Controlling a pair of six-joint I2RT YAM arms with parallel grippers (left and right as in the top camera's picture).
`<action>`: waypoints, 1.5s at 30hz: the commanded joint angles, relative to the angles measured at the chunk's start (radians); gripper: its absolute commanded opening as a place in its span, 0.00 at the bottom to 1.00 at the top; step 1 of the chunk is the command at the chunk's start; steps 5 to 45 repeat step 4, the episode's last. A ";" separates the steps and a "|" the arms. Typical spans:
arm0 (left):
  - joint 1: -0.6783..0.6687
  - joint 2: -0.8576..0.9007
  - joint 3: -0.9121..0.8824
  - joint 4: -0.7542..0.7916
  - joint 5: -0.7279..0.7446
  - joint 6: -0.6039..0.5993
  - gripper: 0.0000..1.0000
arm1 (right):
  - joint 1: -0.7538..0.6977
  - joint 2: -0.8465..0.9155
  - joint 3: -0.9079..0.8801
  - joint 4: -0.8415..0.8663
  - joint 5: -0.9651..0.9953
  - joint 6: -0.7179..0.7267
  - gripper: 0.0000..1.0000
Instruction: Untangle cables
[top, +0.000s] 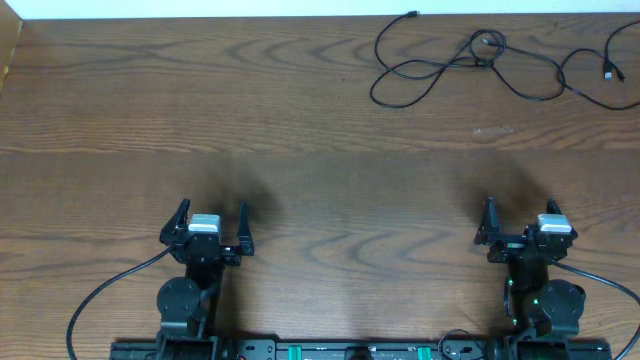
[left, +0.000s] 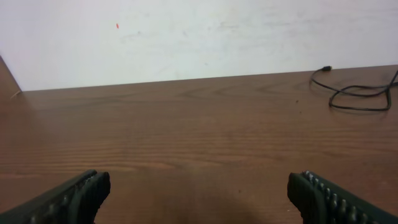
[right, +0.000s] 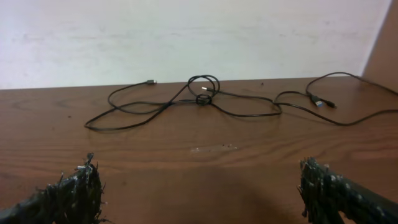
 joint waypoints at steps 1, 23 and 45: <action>0.005 -0.006 -0.013 -0.043 -0.021 -0.013 0.98 | 0.007 -0.003 -0.001 -0.003 0.014 -0.008 0.99; 0.005 -0.006 -0.013 -0.043 -0.020 -0.013 0.98 | 0.007 -0.003 -0.001 -0.003 0.014 -0.008 0.99; 0.005 -0.006 -0.013 -0.043 -0.020 -0.013 0.98 | 0.007 -0.003 -0.001 -0.003 0.014 -0.008 0.99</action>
